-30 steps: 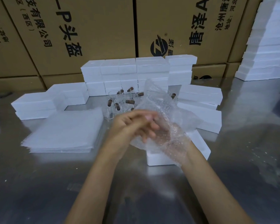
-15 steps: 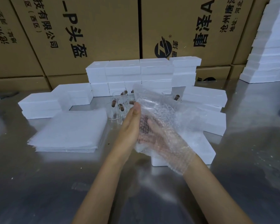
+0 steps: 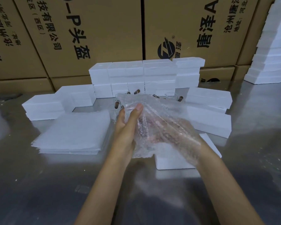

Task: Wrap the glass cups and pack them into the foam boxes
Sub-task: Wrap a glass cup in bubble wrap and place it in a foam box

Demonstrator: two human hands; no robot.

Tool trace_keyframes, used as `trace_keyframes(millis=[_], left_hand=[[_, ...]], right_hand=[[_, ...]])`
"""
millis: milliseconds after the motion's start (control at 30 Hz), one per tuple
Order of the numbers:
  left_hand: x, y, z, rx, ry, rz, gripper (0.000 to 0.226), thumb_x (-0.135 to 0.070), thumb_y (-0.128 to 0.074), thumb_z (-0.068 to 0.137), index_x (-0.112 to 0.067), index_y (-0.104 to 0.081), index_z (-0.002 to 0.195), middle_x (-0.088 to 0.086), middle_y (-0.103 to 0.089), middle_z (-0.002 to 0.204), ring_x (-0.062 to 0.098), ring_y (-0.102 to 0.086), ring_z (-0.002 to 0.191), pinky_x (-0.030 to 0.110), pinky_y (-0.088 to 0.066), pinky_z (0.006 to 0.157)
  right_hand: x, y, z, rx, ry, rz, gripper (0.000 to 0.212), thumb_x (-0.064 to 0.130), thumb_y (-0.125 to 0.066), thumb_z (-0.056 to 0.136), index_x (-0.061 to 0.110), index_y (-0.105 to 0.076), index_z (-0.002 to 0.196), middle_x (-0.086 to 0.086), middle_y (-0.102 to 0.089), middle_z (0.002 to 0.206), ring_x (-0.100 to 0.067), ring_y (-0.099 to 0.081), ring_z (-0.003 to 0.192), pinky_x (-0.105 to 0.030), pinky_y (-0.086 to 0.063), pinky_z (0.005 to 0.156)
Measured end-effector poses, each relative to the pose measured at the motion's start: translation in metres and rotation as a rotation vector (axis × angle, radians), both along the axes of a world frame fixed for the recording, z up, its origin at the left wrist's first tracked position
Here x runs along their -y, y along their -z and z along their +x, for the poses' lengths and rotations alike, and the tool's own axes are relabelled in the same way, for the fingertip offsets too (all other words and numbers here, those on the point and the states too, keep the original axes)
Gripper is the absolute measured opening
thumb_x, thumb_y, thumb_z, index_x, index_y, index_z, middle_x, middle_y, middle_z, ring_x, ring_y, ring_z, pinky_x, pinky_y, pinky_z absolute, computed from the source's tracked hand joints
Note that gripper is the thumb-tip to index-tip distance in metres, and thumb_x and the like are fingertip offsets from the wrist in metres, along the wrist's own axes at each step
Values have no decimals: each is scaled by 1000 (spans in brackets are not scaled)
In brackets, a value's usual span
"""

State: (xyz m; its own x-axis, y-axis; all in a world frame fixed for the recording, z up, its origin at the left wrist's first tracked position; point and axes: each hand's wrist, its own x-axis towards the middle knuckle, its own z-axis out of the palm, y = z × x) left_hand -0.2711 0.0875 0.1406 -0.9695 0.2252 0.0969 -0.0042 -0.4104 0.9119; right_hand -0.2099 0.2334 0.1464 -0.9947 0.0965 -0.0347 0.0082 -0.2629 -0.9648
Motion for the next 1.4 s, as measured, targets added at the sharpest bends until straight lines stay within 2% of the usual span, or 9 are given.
trace_keyframes(millis=[133,300,467,600,667,767,933,1133,1400], left_hand=[[-4,0,1,39,-31,24,126,-72,-89,43,-35,-37,152,-10,-52,149,12,-48,137,47,-33,116],[13,-5,-9,73,-77,225,89,-35,-80,74,-8,-40,148,11,-60,140,28,-57,130,53,-41,113],[17,-7,-9,158,9,385,61,-30,-66,87,-5,-52,141,17,-62,136,33,-60,125,49,-49,105],[17,-5,-10,204,64,568,35,-35,-55,97,-16,-65,124,8,-72,116,24,-70,104,40,-58,88],[14,-5,-10,192,80,584,41,-38,-52,99,-15,-62,130,8,-69,124,25,-67,113,42,-55,96],[7,-5,-7,194,135,553,50,-39,-51,100,-11,-54,141,12,-62,137,29,-60,125,44,-51,101],[12,3,-12,109,214,391,51,-26,-58,95,-6,-52,142,19,-58,140,37,-54,132,52,-46,107],[48,11,-27,19,208,-115,62,-14,-76,73,-5,-56,130,13,-67,129,33,-62,121,43,-47,100],[66,17,-30,-90,157,-667,71,-18,-87,60,-25,-55,123,-3,-72,114,14,-70,103,33,-58,88]], right_hand=[[-27,-10,5,-211,47,-67,28,3,-50,98,5,-70,117,-14,-70,119,-26,-68,112,-35,-55,93],[-58,-12,8,-304,302,-200,21,6,-56,94,10,-75,102,-12,-75,99,-22,-73,87,-25,-57,76],[-48,3,-1,-218,773,415,30,6,-49,87,25,-70,76,8,-72,72,-9,-67,67,-26,-49,68],[-35,4,1,-80,288,929,15,41,-60,83,43,-75,80,28,-68,93,13,-56,96,-13,-42,87],[-18,4,1,-145,9,907,11,51,-63,84,50,-73,87,35,-66,99,15,-55,103,-9,-41,91],[6,8,-1,-251,4,632,18,55,-68,85,45,-73,99,35,-67,104,17,-58,102,-3,-44,83],[15,13,-9,-183,287,326,11,28,-67,93,29,-73,84,19,-74,77,5,-68,72,-9,-48,66],[10,15,-13,-168,395,195,15,17,-59,98,22,-71,91,12,-72,73,-9,-60,58,-18,-53,59],[23,8,-32,-135,316,354,13,15,-63,89,21,-66,100,-2,-71,94,-11,-67,83,-17,-51,69]])
